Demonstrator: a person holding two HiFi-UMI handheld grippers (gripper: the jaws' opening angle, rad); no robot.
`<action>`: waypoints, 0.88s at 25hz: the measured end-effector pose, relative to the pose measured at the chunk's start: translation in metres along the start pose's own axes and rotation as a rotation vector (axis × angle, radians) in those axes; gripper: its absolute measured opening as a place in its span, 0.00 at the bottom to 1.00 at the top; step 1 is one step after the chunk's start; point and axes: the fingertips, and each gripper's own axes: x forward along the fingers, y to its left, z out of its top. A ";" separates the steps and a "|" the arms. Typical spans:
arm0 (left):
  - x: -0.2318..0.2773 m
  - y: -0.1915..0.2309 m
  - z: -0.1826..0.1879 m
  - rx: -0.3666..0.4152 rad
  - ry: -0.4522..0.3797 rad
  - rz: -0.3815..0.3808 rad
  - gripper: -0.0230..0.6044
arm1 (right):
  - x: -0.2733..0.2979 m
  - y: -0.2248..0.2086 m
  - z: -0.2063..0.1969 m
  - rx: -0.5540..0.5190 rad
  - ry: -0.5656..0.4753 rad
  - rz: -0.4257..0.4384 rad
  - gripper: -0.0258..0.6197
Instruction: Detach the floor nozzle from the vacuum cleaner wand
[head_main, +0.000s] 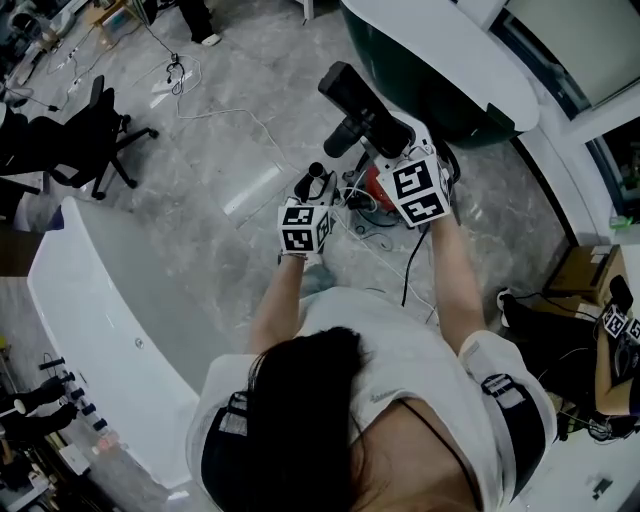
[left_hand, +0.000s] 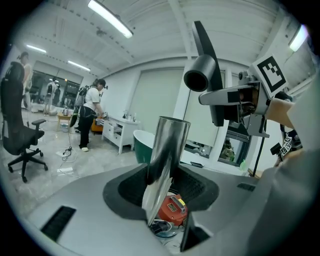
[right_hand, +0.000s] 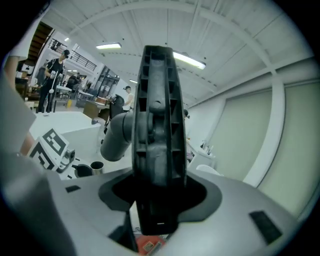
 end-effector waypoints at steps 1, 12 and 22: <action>0.000 0.000 0.000 -0.002 0.000 0.000 0.28 | -0.003 -0.003 -0.004 0.024 0.004 -0.012 0.40; -0.008 -0.006 0.010 -0.033 -0.043 0.017 0.28 | -0.031 -0.026 -0.036 0.231 0.021 -0.116 0.40; -0.036 -0.016 0.024 -0.038 -0.119 0.052 0.29 | -0.050 -0.016 -0.061 0.296 0.046 -0.147 0.40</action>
